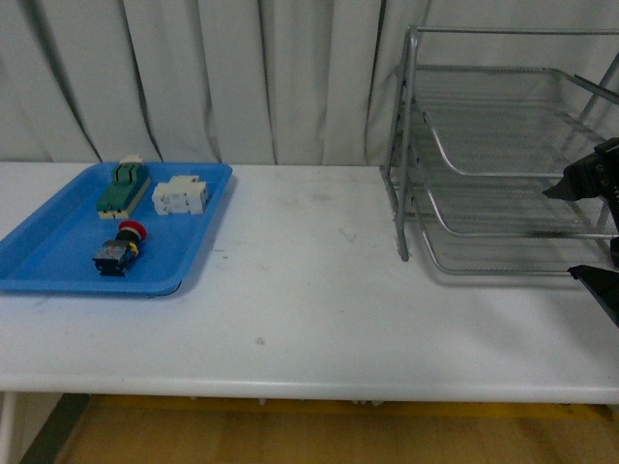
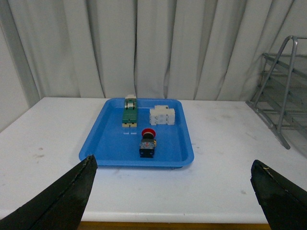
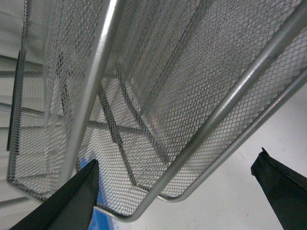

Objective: Place button on rack with both arms

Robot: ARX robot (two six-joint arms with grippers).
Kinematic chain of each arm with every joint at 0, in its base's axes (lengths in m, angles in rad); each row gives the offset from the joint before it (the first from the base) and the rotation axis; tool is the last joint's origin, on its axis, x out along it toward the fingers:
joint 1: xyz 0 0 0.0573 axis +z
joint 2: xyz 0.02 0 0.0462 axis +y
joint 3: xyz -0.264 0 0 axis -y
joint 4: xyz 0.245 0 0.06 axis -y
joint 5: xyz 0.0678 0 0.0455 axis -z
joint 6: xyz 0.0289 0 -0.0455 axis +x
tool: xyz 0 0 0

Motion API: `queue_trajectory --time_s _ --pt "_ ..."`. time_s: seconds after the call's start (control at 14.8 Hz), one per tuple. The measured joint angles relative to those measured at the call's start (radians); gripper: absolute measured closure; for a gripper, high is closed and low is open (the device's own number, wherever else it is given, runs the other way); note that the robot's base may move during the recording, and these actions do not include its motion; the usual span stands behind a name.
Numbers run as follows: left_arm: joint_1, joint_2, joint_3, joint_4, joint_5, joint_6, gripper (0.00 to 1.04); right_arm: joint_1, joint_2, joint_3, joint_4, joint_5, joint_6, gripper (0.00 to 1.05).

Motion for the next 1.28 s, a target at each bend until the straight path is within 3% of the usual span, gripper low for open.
queue_trajectory --time_s 0.07,0.13,0.34,0.47,0.94,1.21,1.28 --pt "0.0 0.0 0.0 0.0 0.0 0.0 0.07 0.006 0.122 0.155 -0.043 0.036 0.035 0.21" --pt "0.0 0.0 0.0 0.0 0.0 0.0 0.07 0.007 0.196 0.193 -0.002 0.05 0.114 0.59" --pt "0.0 0.0 0.0 0.0 0.0 0.0 0.07 0.006 0.185 0.108 0.126 0.028 0.197 0.92" --pt "0.0 0.0 0.0 0.0 0.0 0.0 0.07 -0.003 0.136 -0.016 0.212 0.007 0.328 1.0" --pt "0.0 0.0 0.0 0.0 0.0 0.0 0.07 -0.007 -0.015 -0.35 0.388 -0.024 0.37 1.01" --pt "0.0 0.0 0.0 0.0 0.0 0.0 0.07 -0.006 -0.078 -0.399 0.372 -0.039 0.304 0.55" --pt "0.0 0.0 0.0 0.0 0.0 0.0 0.07 -0.005 -0.105 -0.414 0.346 -0.034 0.292 0.47"
